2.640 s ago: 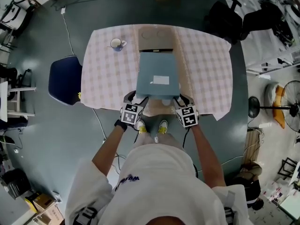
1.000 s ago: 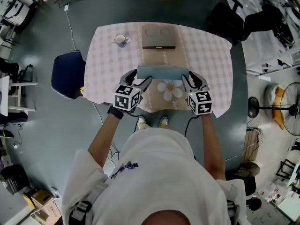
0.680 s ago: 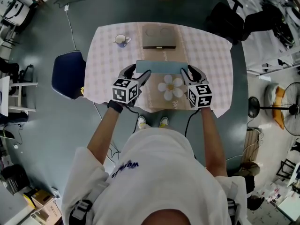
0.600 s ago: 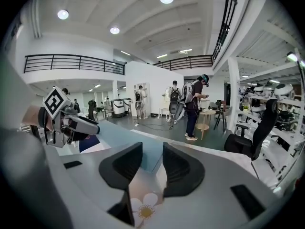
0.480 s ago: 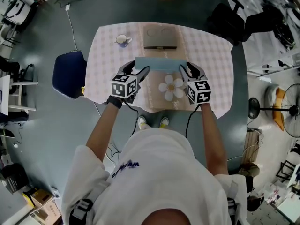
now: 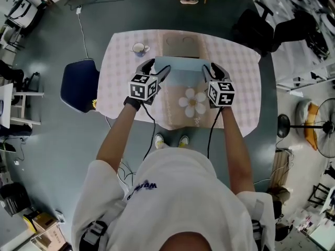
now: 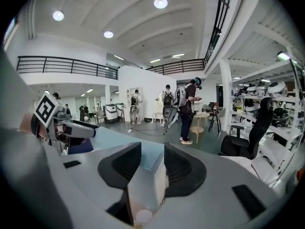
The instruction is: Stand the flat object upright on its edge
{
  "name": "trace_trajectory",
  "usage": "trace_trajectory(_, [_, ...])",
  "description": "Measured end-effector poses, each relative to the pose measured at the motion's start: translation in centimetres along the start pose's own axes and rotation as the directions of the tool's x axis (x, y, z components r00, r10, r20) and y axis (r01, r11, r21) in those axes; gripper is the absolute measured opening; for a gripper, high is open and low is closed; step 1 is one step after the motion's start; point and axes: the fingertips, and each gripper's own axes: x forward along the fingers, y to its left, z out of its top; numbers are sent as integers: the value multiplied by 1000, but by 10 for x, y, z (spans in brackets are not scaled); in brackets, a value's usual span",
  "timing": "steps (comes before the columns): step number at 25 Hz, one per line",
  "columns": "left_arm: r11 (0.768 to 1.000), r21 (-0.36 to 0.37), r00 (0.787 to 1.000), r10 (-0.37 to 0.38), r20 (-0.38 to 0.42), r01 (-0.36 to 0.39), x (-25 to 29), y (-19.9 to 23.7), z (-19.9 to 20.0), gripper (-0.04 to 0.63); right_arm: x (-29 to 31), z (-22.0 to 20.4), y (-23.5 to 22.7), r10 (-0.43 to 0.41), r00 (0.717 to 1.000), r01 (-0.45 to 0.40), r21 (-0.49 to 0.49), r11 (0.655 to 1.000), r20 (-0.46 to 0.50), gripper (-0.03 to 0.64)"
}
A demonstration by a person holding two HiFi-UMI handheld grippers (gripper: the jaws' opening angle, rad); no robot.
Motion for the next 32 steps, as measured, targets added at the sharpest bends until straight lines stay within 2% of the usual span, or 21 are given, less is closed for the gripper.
trace_trajectory(17, [1000, -17, 1000, 14, 13, -14, 4, 8, 6, 318, 4, 2, -13, 12, 1000, -12, 87, 996, 7, 195])
trace_trajectory(32, [1000, -11, 1000, 22, 18, -22, -6, 8, 10, 318, -4, 5, -5, 17, 1000, -18, 86, 996, 17, 195])
